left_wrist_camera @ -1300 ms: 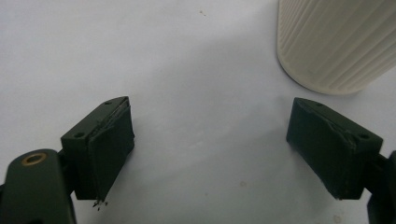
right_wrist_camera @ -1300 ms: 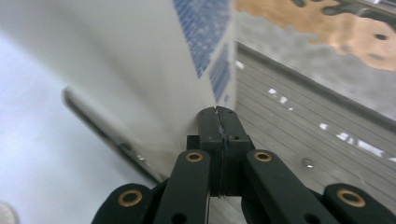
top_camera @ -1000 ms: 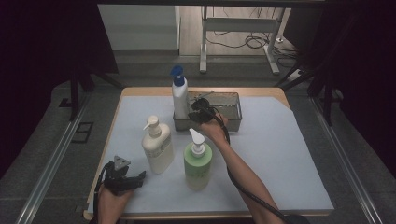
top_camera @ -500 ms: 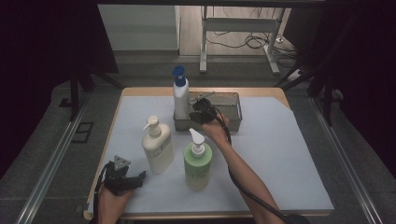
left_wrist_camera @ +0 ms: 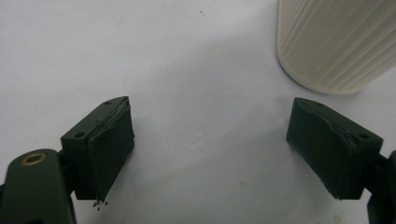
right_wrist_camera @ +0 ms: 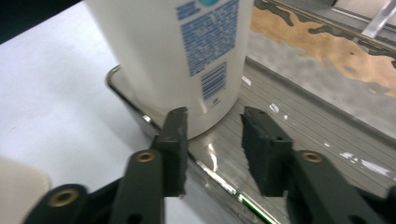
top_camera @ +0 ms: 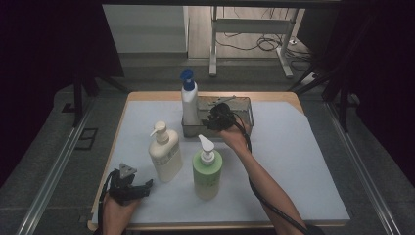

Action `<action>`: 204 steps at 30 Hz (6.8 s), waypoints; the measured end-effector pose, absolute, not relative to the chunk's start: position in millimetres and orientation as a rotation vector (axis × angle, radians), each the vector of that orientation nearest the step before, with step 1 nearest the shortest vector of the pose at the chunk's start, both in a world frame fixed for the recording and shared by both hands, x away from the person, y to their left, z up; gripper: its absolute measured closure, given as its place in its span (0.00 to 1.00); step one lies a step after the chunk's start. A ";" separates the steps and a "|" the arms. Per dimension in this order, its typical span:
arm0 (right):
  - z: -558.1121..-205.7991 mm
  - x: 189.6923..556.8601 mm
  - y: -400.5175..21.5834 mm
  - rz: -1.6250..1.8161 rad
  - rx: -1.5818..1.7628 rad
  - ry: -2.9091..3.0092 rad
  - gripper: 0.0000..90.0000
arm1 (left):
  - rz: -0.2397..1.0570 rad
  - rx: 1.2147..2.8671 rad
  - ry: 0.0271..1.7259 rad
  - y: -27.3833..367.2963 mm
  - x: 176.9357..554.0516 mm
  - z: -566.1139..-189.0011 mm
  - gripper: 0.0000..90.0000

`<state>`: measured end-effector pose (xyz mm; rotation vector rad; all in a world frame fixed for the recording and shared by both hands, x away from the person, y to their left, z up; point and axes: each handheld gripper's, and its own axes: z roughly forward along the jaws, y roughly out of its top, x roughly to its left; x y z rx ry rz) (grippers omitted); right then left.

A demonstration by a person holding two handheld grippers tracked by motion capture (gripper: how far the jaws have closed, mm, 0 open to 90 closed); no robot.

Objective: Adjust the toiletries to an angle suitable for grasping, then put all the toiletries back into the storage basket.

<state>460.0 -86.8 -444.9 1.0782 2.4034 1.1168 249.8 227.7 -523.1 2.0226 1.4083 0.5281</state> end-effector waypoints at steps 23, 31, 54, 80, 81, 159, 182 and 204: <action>-429.2 422.1 -113.7 1.175 0.883 2.493 0.34 | 0.529 2.020 1.409 227.6 249.6 -523.3 0.16; -426.5 410.4 -129.9 1.223 0.870 2.503 0.29 | 0.529 2.020 1.409 227.6 249.5 -523.3 0.16; -439.9 369.5 -165.0 1.209 0.819 2.551 0.21 | 0.532 2.020 1.409 227.5 249.5 -523.4 0.16; -455.6 314.7 -192.0 1.248 0.755 2.618 0.08 | 0.535 2.018 1.410 227.1 249.2 -523.5 0.16; -455.8 312.3 -192.5 1.248 0.750 2.627 0.08 | 0.534 2.018 1.410 227.1 249.2 -523.4 0.16; -415.2 290.4 -112.8 1.251 0.714 2.554 0.13 | 0.534 2.018 1.411 227.1 249.2 -523.4 0.16; -384.3 327.6 -127.8 1.228 0.836 2.437 0.13 | 0.533 2.018 1.412 227.1 249.3 -523.3 0.16; -353.1 366.1 -123.3 1.215 0.897 2.348 0.13 | 0.534 2.017 1.411 227.1 249.3 -523.5 0.16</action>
